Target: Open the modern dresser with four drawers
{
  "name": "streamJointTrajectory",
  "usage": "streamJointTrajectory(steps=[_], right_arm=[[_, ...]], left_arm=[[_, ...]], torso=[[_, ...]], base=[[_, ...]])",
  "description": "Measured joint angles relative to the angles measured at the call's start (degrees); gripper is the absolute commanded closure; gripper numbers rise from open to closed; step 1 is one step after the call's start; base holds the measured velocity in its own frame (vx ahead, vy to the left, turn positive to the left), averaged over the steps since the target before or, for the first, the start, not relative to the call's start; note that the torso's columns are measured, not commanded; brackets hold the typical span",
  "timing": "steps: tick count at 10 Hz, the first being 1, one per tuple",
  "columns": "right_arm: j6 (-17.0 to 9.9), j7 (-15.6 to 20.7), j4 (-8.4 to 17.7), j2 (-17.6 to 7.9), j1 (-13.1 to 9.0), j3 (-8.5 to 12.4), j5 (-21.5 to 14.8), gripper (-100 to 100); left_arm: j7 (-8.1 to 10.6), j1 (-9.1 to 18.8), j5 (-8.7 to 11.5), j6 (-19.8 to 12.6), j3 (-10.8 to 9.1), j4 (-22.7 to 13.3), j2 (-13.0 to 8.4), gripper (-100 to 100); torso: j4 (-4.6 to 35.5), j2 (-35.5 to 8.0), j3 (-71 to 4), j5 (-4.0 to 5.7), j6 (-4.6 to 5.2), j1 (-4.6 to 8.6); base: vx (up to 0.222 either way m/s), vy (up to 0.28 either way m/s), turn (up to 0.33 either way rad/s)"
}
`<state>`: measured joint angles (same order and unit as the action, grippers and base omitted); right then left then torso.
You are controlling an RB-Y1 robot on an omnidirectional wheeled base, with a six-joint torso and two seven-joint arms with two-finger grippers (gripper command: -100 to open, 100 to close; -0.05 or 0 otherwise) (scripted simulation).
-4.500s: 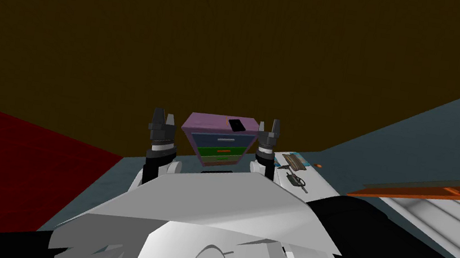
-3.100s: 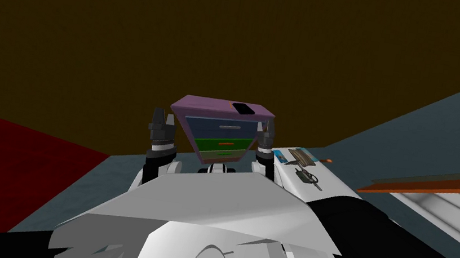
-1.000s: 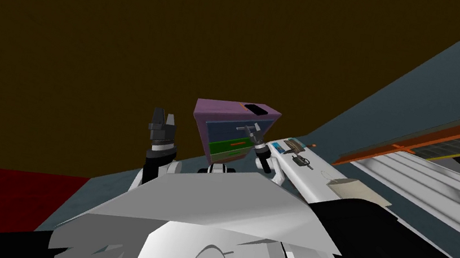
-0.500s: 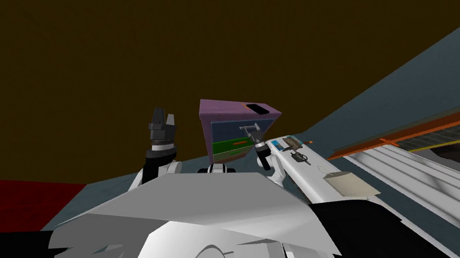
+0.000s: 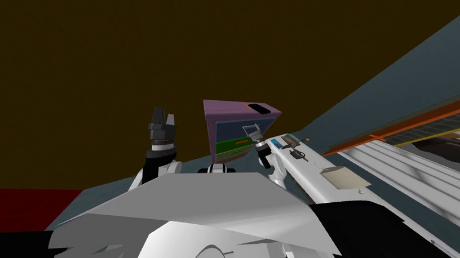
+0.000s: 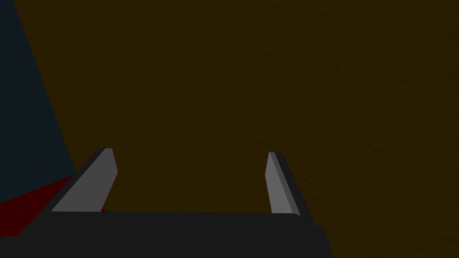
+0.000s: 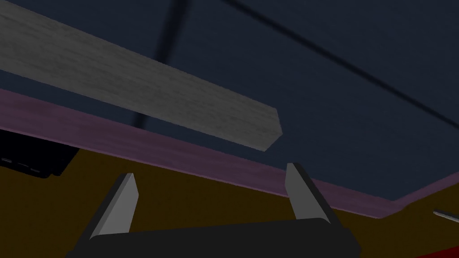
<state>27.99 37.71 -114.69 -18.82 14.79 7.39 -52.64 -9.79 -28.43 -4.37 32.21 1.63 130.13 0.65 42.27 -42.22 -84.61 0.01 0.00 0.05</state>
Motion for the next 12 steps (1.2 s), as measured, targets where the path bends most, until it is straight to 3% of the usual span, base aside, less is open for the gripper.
streamJointTrajectory(steps=[2,12], right_arm=[[-0.4,3.5,2.3,-1.0,-1.4,0.4,-3.5,-100],[-1.8,15.9,7.9,-5.8,-4.5,3.0,-16.3,-100]], left_arm=[[0.0,0.0,0.0,0.0,0.0,0.0,0.0,0],[0.0,0.0,0.0,0.0,0.0,0.0,0.0,0]], torso=[[0.0,-0.1,0.0,-0.05,-0.01,-0.15],[0.0,-0.1,0.0,0.01,0.0,0.03]], base=[[-0.015,0.13,-0.094],[-0.014,0.08,-0.058]])
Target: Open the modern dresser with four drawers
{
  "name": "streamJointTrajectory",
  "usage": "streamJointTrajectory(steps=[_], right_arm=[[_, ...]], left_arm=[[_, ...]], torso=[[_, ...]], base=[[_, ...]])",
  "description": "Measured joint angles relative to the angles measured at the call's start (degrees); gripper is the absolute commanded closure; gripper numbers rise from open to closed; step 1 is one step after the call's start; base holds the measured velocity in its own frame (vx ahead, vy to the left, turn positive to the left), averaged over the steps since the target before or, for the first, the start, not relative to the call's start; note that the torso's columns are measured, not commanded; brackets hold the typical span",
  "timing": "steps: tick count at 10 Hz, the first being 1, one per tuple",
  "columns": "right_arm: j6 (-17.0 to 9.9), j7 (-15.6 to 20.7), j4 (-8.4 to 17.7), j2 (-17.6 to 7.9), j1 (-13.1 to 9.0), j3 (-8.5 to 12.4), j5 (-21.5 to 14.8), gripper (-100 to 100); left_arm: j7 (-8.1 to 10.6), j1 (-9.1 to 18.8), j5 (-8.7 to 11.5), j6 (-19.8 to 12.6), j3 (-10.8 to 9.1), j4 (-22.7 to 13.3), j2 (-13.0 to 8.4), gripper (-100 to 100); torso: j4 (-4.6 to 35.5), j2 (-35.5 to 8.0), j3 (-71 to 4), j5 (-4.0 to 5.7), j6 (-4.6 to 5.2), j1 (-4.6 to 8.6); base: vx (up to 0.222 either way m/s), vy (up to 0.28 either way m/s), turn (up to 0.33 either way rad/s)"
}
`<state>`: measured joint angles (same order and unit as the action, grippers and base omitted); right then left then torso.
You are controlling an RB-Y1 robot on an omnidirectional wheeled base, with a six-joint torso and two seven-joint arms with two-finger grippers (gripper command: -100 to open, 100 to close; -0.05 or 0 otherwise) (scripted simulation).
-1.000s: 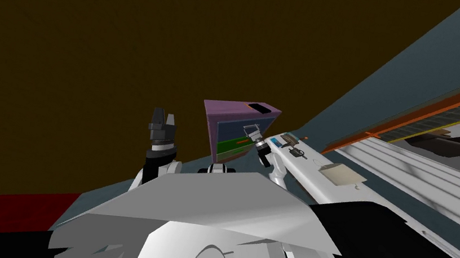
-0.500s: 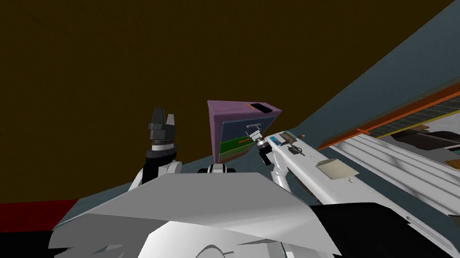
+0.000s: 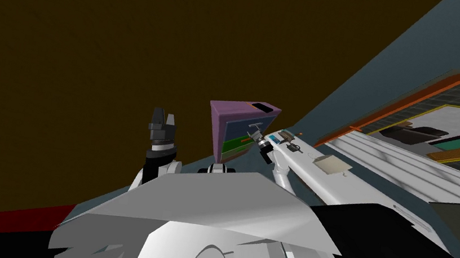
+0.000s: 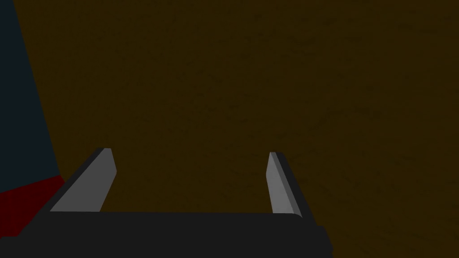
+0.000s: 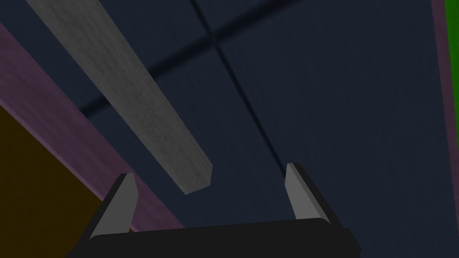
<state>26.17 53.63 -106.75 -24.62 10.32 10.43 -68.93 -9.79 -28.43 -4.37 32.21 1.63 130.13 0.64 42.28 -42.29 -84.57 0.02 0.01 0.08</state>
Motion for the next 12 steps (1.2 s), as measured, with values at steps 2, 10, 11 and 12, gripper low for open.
streamJointTrajectory(steps=[2,10,11,12], right_arm=[[-0.8,-0.1,0.7,-0.3,-0.4,0.4,-0.5,-100],[-10.0,-4.2,6.7,-3.1,-5.1,2.0,-4.3,-100],[-11.1,-5.0,6.7,-3.6,-5.3,1.7,-4.8,-100],[-11.3,-5.2,6.6,-3.6,-5.2,1.7,-4.9,100]], left_arm=[[0.0,0.0,0.0,0.0,0.0,0.0,0.0,0],[0.0,0.0,0.0,0.0,-0.01,0.0,0.0,0],[0.0,0.0,0.0,0.0,-0.01,0.0,0.0,0],[0.0,0.0,0.0,0.0,-0.01,0.0,0.0,0]], torso=[[0.0,-0.1,0.0,0.03,-0.07,0.11],[0.0,0.0,0.0,-0.03,0.0,-0.07],[0.0,0.1,0.0,-0.02,0.03,-0.05],[0.0,0.1,-0.1,-0.02,0.01,-0.07]], base=[[-0.084,-0.03,0.322],[-0.088,-0.023,0.221],[-0.021,-0.003,0.001],[0.059,0.003,-0.377]])
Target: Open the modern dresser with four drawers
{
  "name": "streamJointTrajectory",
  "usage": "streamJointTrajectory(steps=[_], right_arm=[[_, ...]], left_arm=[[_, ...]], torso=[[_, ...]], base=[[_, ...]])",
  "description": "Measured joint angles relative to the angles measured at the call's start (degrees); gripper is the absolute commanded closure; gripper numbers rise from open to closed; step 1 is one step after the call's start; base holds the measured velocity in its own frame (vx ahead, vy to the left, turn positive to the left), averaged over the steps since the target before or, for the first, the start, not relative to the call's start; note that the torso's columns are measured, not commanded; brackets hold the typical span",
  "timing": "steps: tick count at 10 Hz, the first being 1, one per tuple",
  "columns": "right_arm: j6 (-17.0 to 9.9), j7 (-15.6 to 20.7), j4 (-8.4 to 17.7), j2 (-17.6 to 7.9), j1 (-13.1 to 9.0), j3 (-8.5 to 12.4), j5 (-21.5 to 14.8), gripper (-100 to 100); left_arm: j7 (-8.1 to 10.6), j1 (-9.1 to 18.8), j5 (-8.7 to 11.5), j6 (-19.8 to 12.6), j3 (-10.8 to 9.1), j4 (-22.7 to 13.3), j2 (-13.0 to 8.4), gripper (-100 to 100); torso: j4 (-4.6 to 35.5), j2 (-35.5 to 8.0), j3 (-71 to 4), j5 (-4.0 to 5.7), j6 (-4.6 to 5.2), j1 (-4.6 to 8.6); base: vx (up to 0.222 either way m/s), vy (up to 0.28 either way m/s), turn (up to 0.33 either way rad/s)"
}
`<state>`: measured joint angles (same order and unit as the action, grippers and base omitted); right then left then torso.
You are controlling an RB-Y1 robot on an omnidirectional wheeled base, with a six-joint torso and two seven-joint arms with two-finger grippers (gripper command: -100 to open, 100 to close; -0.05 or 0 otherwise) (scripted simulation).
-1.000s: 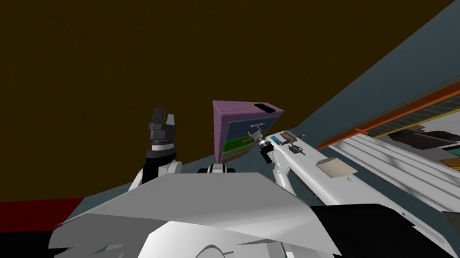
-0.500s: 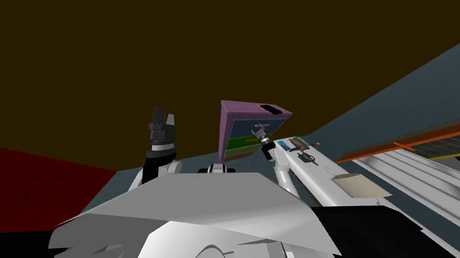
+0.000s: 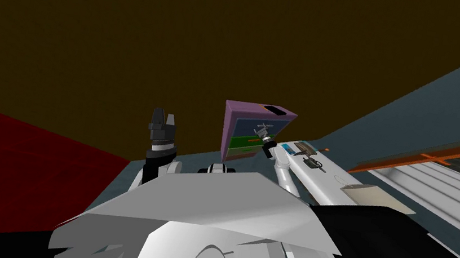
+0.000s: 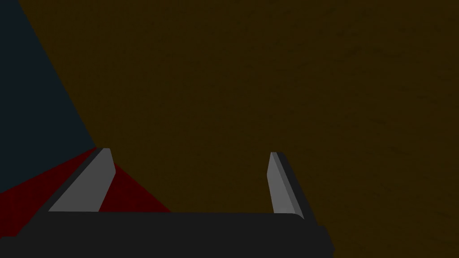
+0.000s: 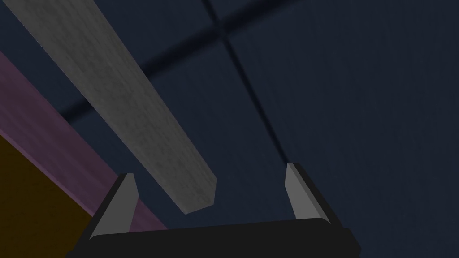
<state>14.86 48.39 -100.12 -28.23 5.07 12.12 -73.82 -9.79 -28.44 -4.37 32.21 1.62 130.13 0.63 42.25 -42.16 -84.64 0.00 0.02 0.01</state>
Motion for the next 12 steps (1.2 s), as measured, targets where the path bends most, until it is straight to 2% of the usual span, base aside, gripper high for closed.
streamJointTrajectory(steps=[7,9,10,12], right_arm=[[8.2,3.9,-4.7,2.5,3.7,-1.2,3.5,100],[10.4,4.8,-6.1,3.0,4.8,-1.4,4.5,100],[10.7,4.9,-6.2,3.1,4.9,-1.4,4.6,-100],[11.1,6.0,-8.1,1.9,5.7,-0.8,2.6,-100]], left_arm=[[0.0,0.0,0.0,0.0,0.0,0.0,0.0,0],[0.0,0.0,0.0,0.0,0.0,0.0,0.0,0],[0.0,0.0,0.0,0.0,0.0,0.0,0.0,0],[0.0,0.0,0.0,0.0,0.0,0.0,0.0,0]], torso=[[0.1,-0.3,0.2,0.0,-0.02,0.03],[0.0,-0.1,0.0,0.0,-0.03,0.02],[0.0,-0.2,0.1,0.01,-0.06,0.03],[0.0,-0.1,0.1,0.02,-0.02,0.07]], base=[[0.098,0.027,-0.254],[0.063,0.019,-0.121],[0.038,-0.007,-0.033],[0.062,-0.024,-0.044]])
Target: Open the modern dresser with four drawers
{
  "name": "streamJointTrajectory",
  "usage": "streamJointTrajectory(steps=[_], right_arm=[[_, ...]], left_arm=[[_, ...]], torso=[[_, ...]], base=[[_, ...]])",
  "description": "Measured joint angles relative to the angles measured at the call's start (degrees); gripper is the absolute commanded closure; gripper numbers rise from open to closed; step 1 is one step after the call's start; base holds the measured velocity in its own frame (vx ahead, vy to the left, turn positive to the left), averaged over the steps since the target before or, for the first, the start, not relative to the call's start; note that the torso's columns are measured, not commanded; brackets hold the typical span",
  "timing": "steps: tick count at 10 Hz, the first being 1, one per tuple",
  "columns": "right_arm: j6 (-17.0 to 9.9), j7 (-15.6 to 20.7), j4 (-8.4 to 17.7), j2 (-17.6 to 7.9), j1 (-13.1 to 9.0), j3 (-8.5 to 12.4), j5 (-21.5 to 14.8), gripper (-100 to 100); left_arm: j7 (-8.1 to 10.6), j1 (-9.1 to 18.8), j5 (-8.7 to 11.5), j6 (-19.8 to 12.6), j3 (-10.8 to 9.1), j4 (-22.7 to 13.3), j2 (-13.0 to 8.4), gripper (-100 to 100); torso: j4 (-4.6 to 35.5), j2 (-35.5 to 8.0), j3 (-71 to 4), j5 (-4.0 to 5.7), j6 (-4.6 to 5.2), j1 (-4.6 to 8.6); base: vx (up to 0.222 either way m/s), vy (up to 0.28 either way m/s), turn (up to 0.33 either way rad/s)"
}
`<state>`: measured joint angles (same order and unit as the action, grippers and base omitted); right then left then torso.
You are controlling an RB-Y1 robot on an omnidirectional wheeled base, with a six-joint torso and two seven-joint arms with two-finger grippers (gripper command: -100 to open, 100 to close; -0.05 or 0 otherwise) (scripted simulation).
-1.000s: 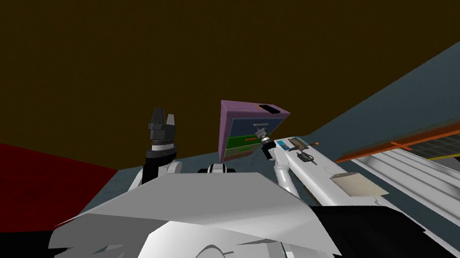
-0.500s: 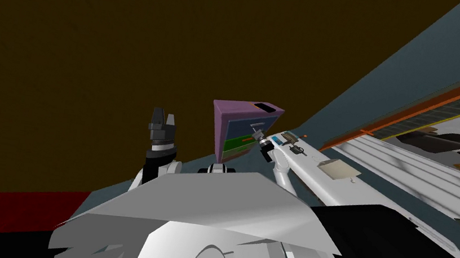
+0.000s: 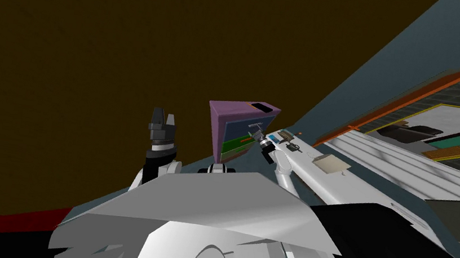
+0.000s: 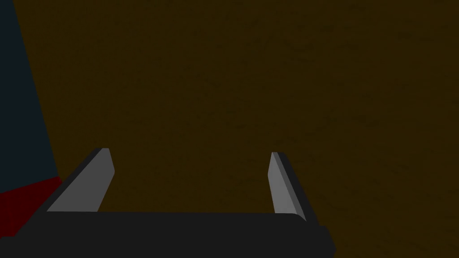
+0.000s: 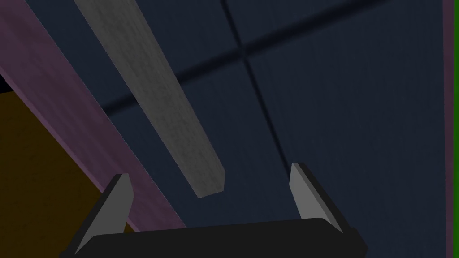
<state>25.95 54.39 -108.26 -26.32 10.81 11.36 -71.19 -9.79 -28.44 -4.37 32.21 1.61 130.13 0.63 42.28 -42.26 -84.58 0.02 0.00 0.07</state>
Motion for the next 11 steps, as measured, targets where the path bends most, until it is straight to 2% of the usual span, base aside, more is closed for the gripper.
streamJointTrajectory(steps=[3,4,5,7,8,9,11], right_arm=[[0.8,2.1,-2.5,-1.7,1.0,1.0,-2.9,-100],[0.8,2.3,-2.6,-1.7,1.0,1.1,-3.0,-100],[-0.5,1.2,-1.2,-2.5,-0.4,-0.6,-2.4,-100],[-4.1,-0.3,2.4,-3.3,-4.1,-4.2,-2.0,-100],[-5.0,-0.4,3.5,-3.3,-4.6,-4.8,-1.8,-100],[-6.4,-1.3,5.2,-4.0,-6.3,-6.4,-1.0,-100],[-10.3,-3.4,8.2,-5.4,-9.9,-10.2,-0.7,-100]], left_arm=[[0.0,0.0,0.0,0.0,0.0,0.0,0.0,0],[0.0,0.0,0.0,0.0,0.0,0.0,0.0,0],[0.0,0.0,0.0,0.0,0.0,0.0,0.0,0],[0.0,0.0,0.0,0.0,-0.01,0.0,0.0,0],[0.0,0.0,0.0,0.0,0.0,0.0,0.0,0],[0.0,0.0,0.0,0.0,0.0,0.0,0.0,0],[0.0,0.0,0.0,0.0,-0.01,0.0,0.0,0]], torso=[[0.0,0.0,0.0,-0.02,0.0,-0.07],[0.0,-0.1,0.1,-0.03,-0.01,-0.15],[0.1,-0.4,0.2,0.06,-0.07,0.31],[0.0,-0.1,0.1,-0.04,0.07,-0.18],[-0.1,0.3,-0.2,-0.13,0.03,-0.45],[0.0,0.0,0.0,-0.05,-0.09,-0.07],[0.0,0.1,0.0,-0.01,0.05,-0.1]], base=[[0.05,-0.028,-0.028],[-0.105,-0.166,0.317],[-0.163,-0.193,0.378],[-0.061,-0.053,0.028],[-0.13,-0.11,0.319],[-0.16,-0.153,0.334],[-0.041,-0.05,0.048]])
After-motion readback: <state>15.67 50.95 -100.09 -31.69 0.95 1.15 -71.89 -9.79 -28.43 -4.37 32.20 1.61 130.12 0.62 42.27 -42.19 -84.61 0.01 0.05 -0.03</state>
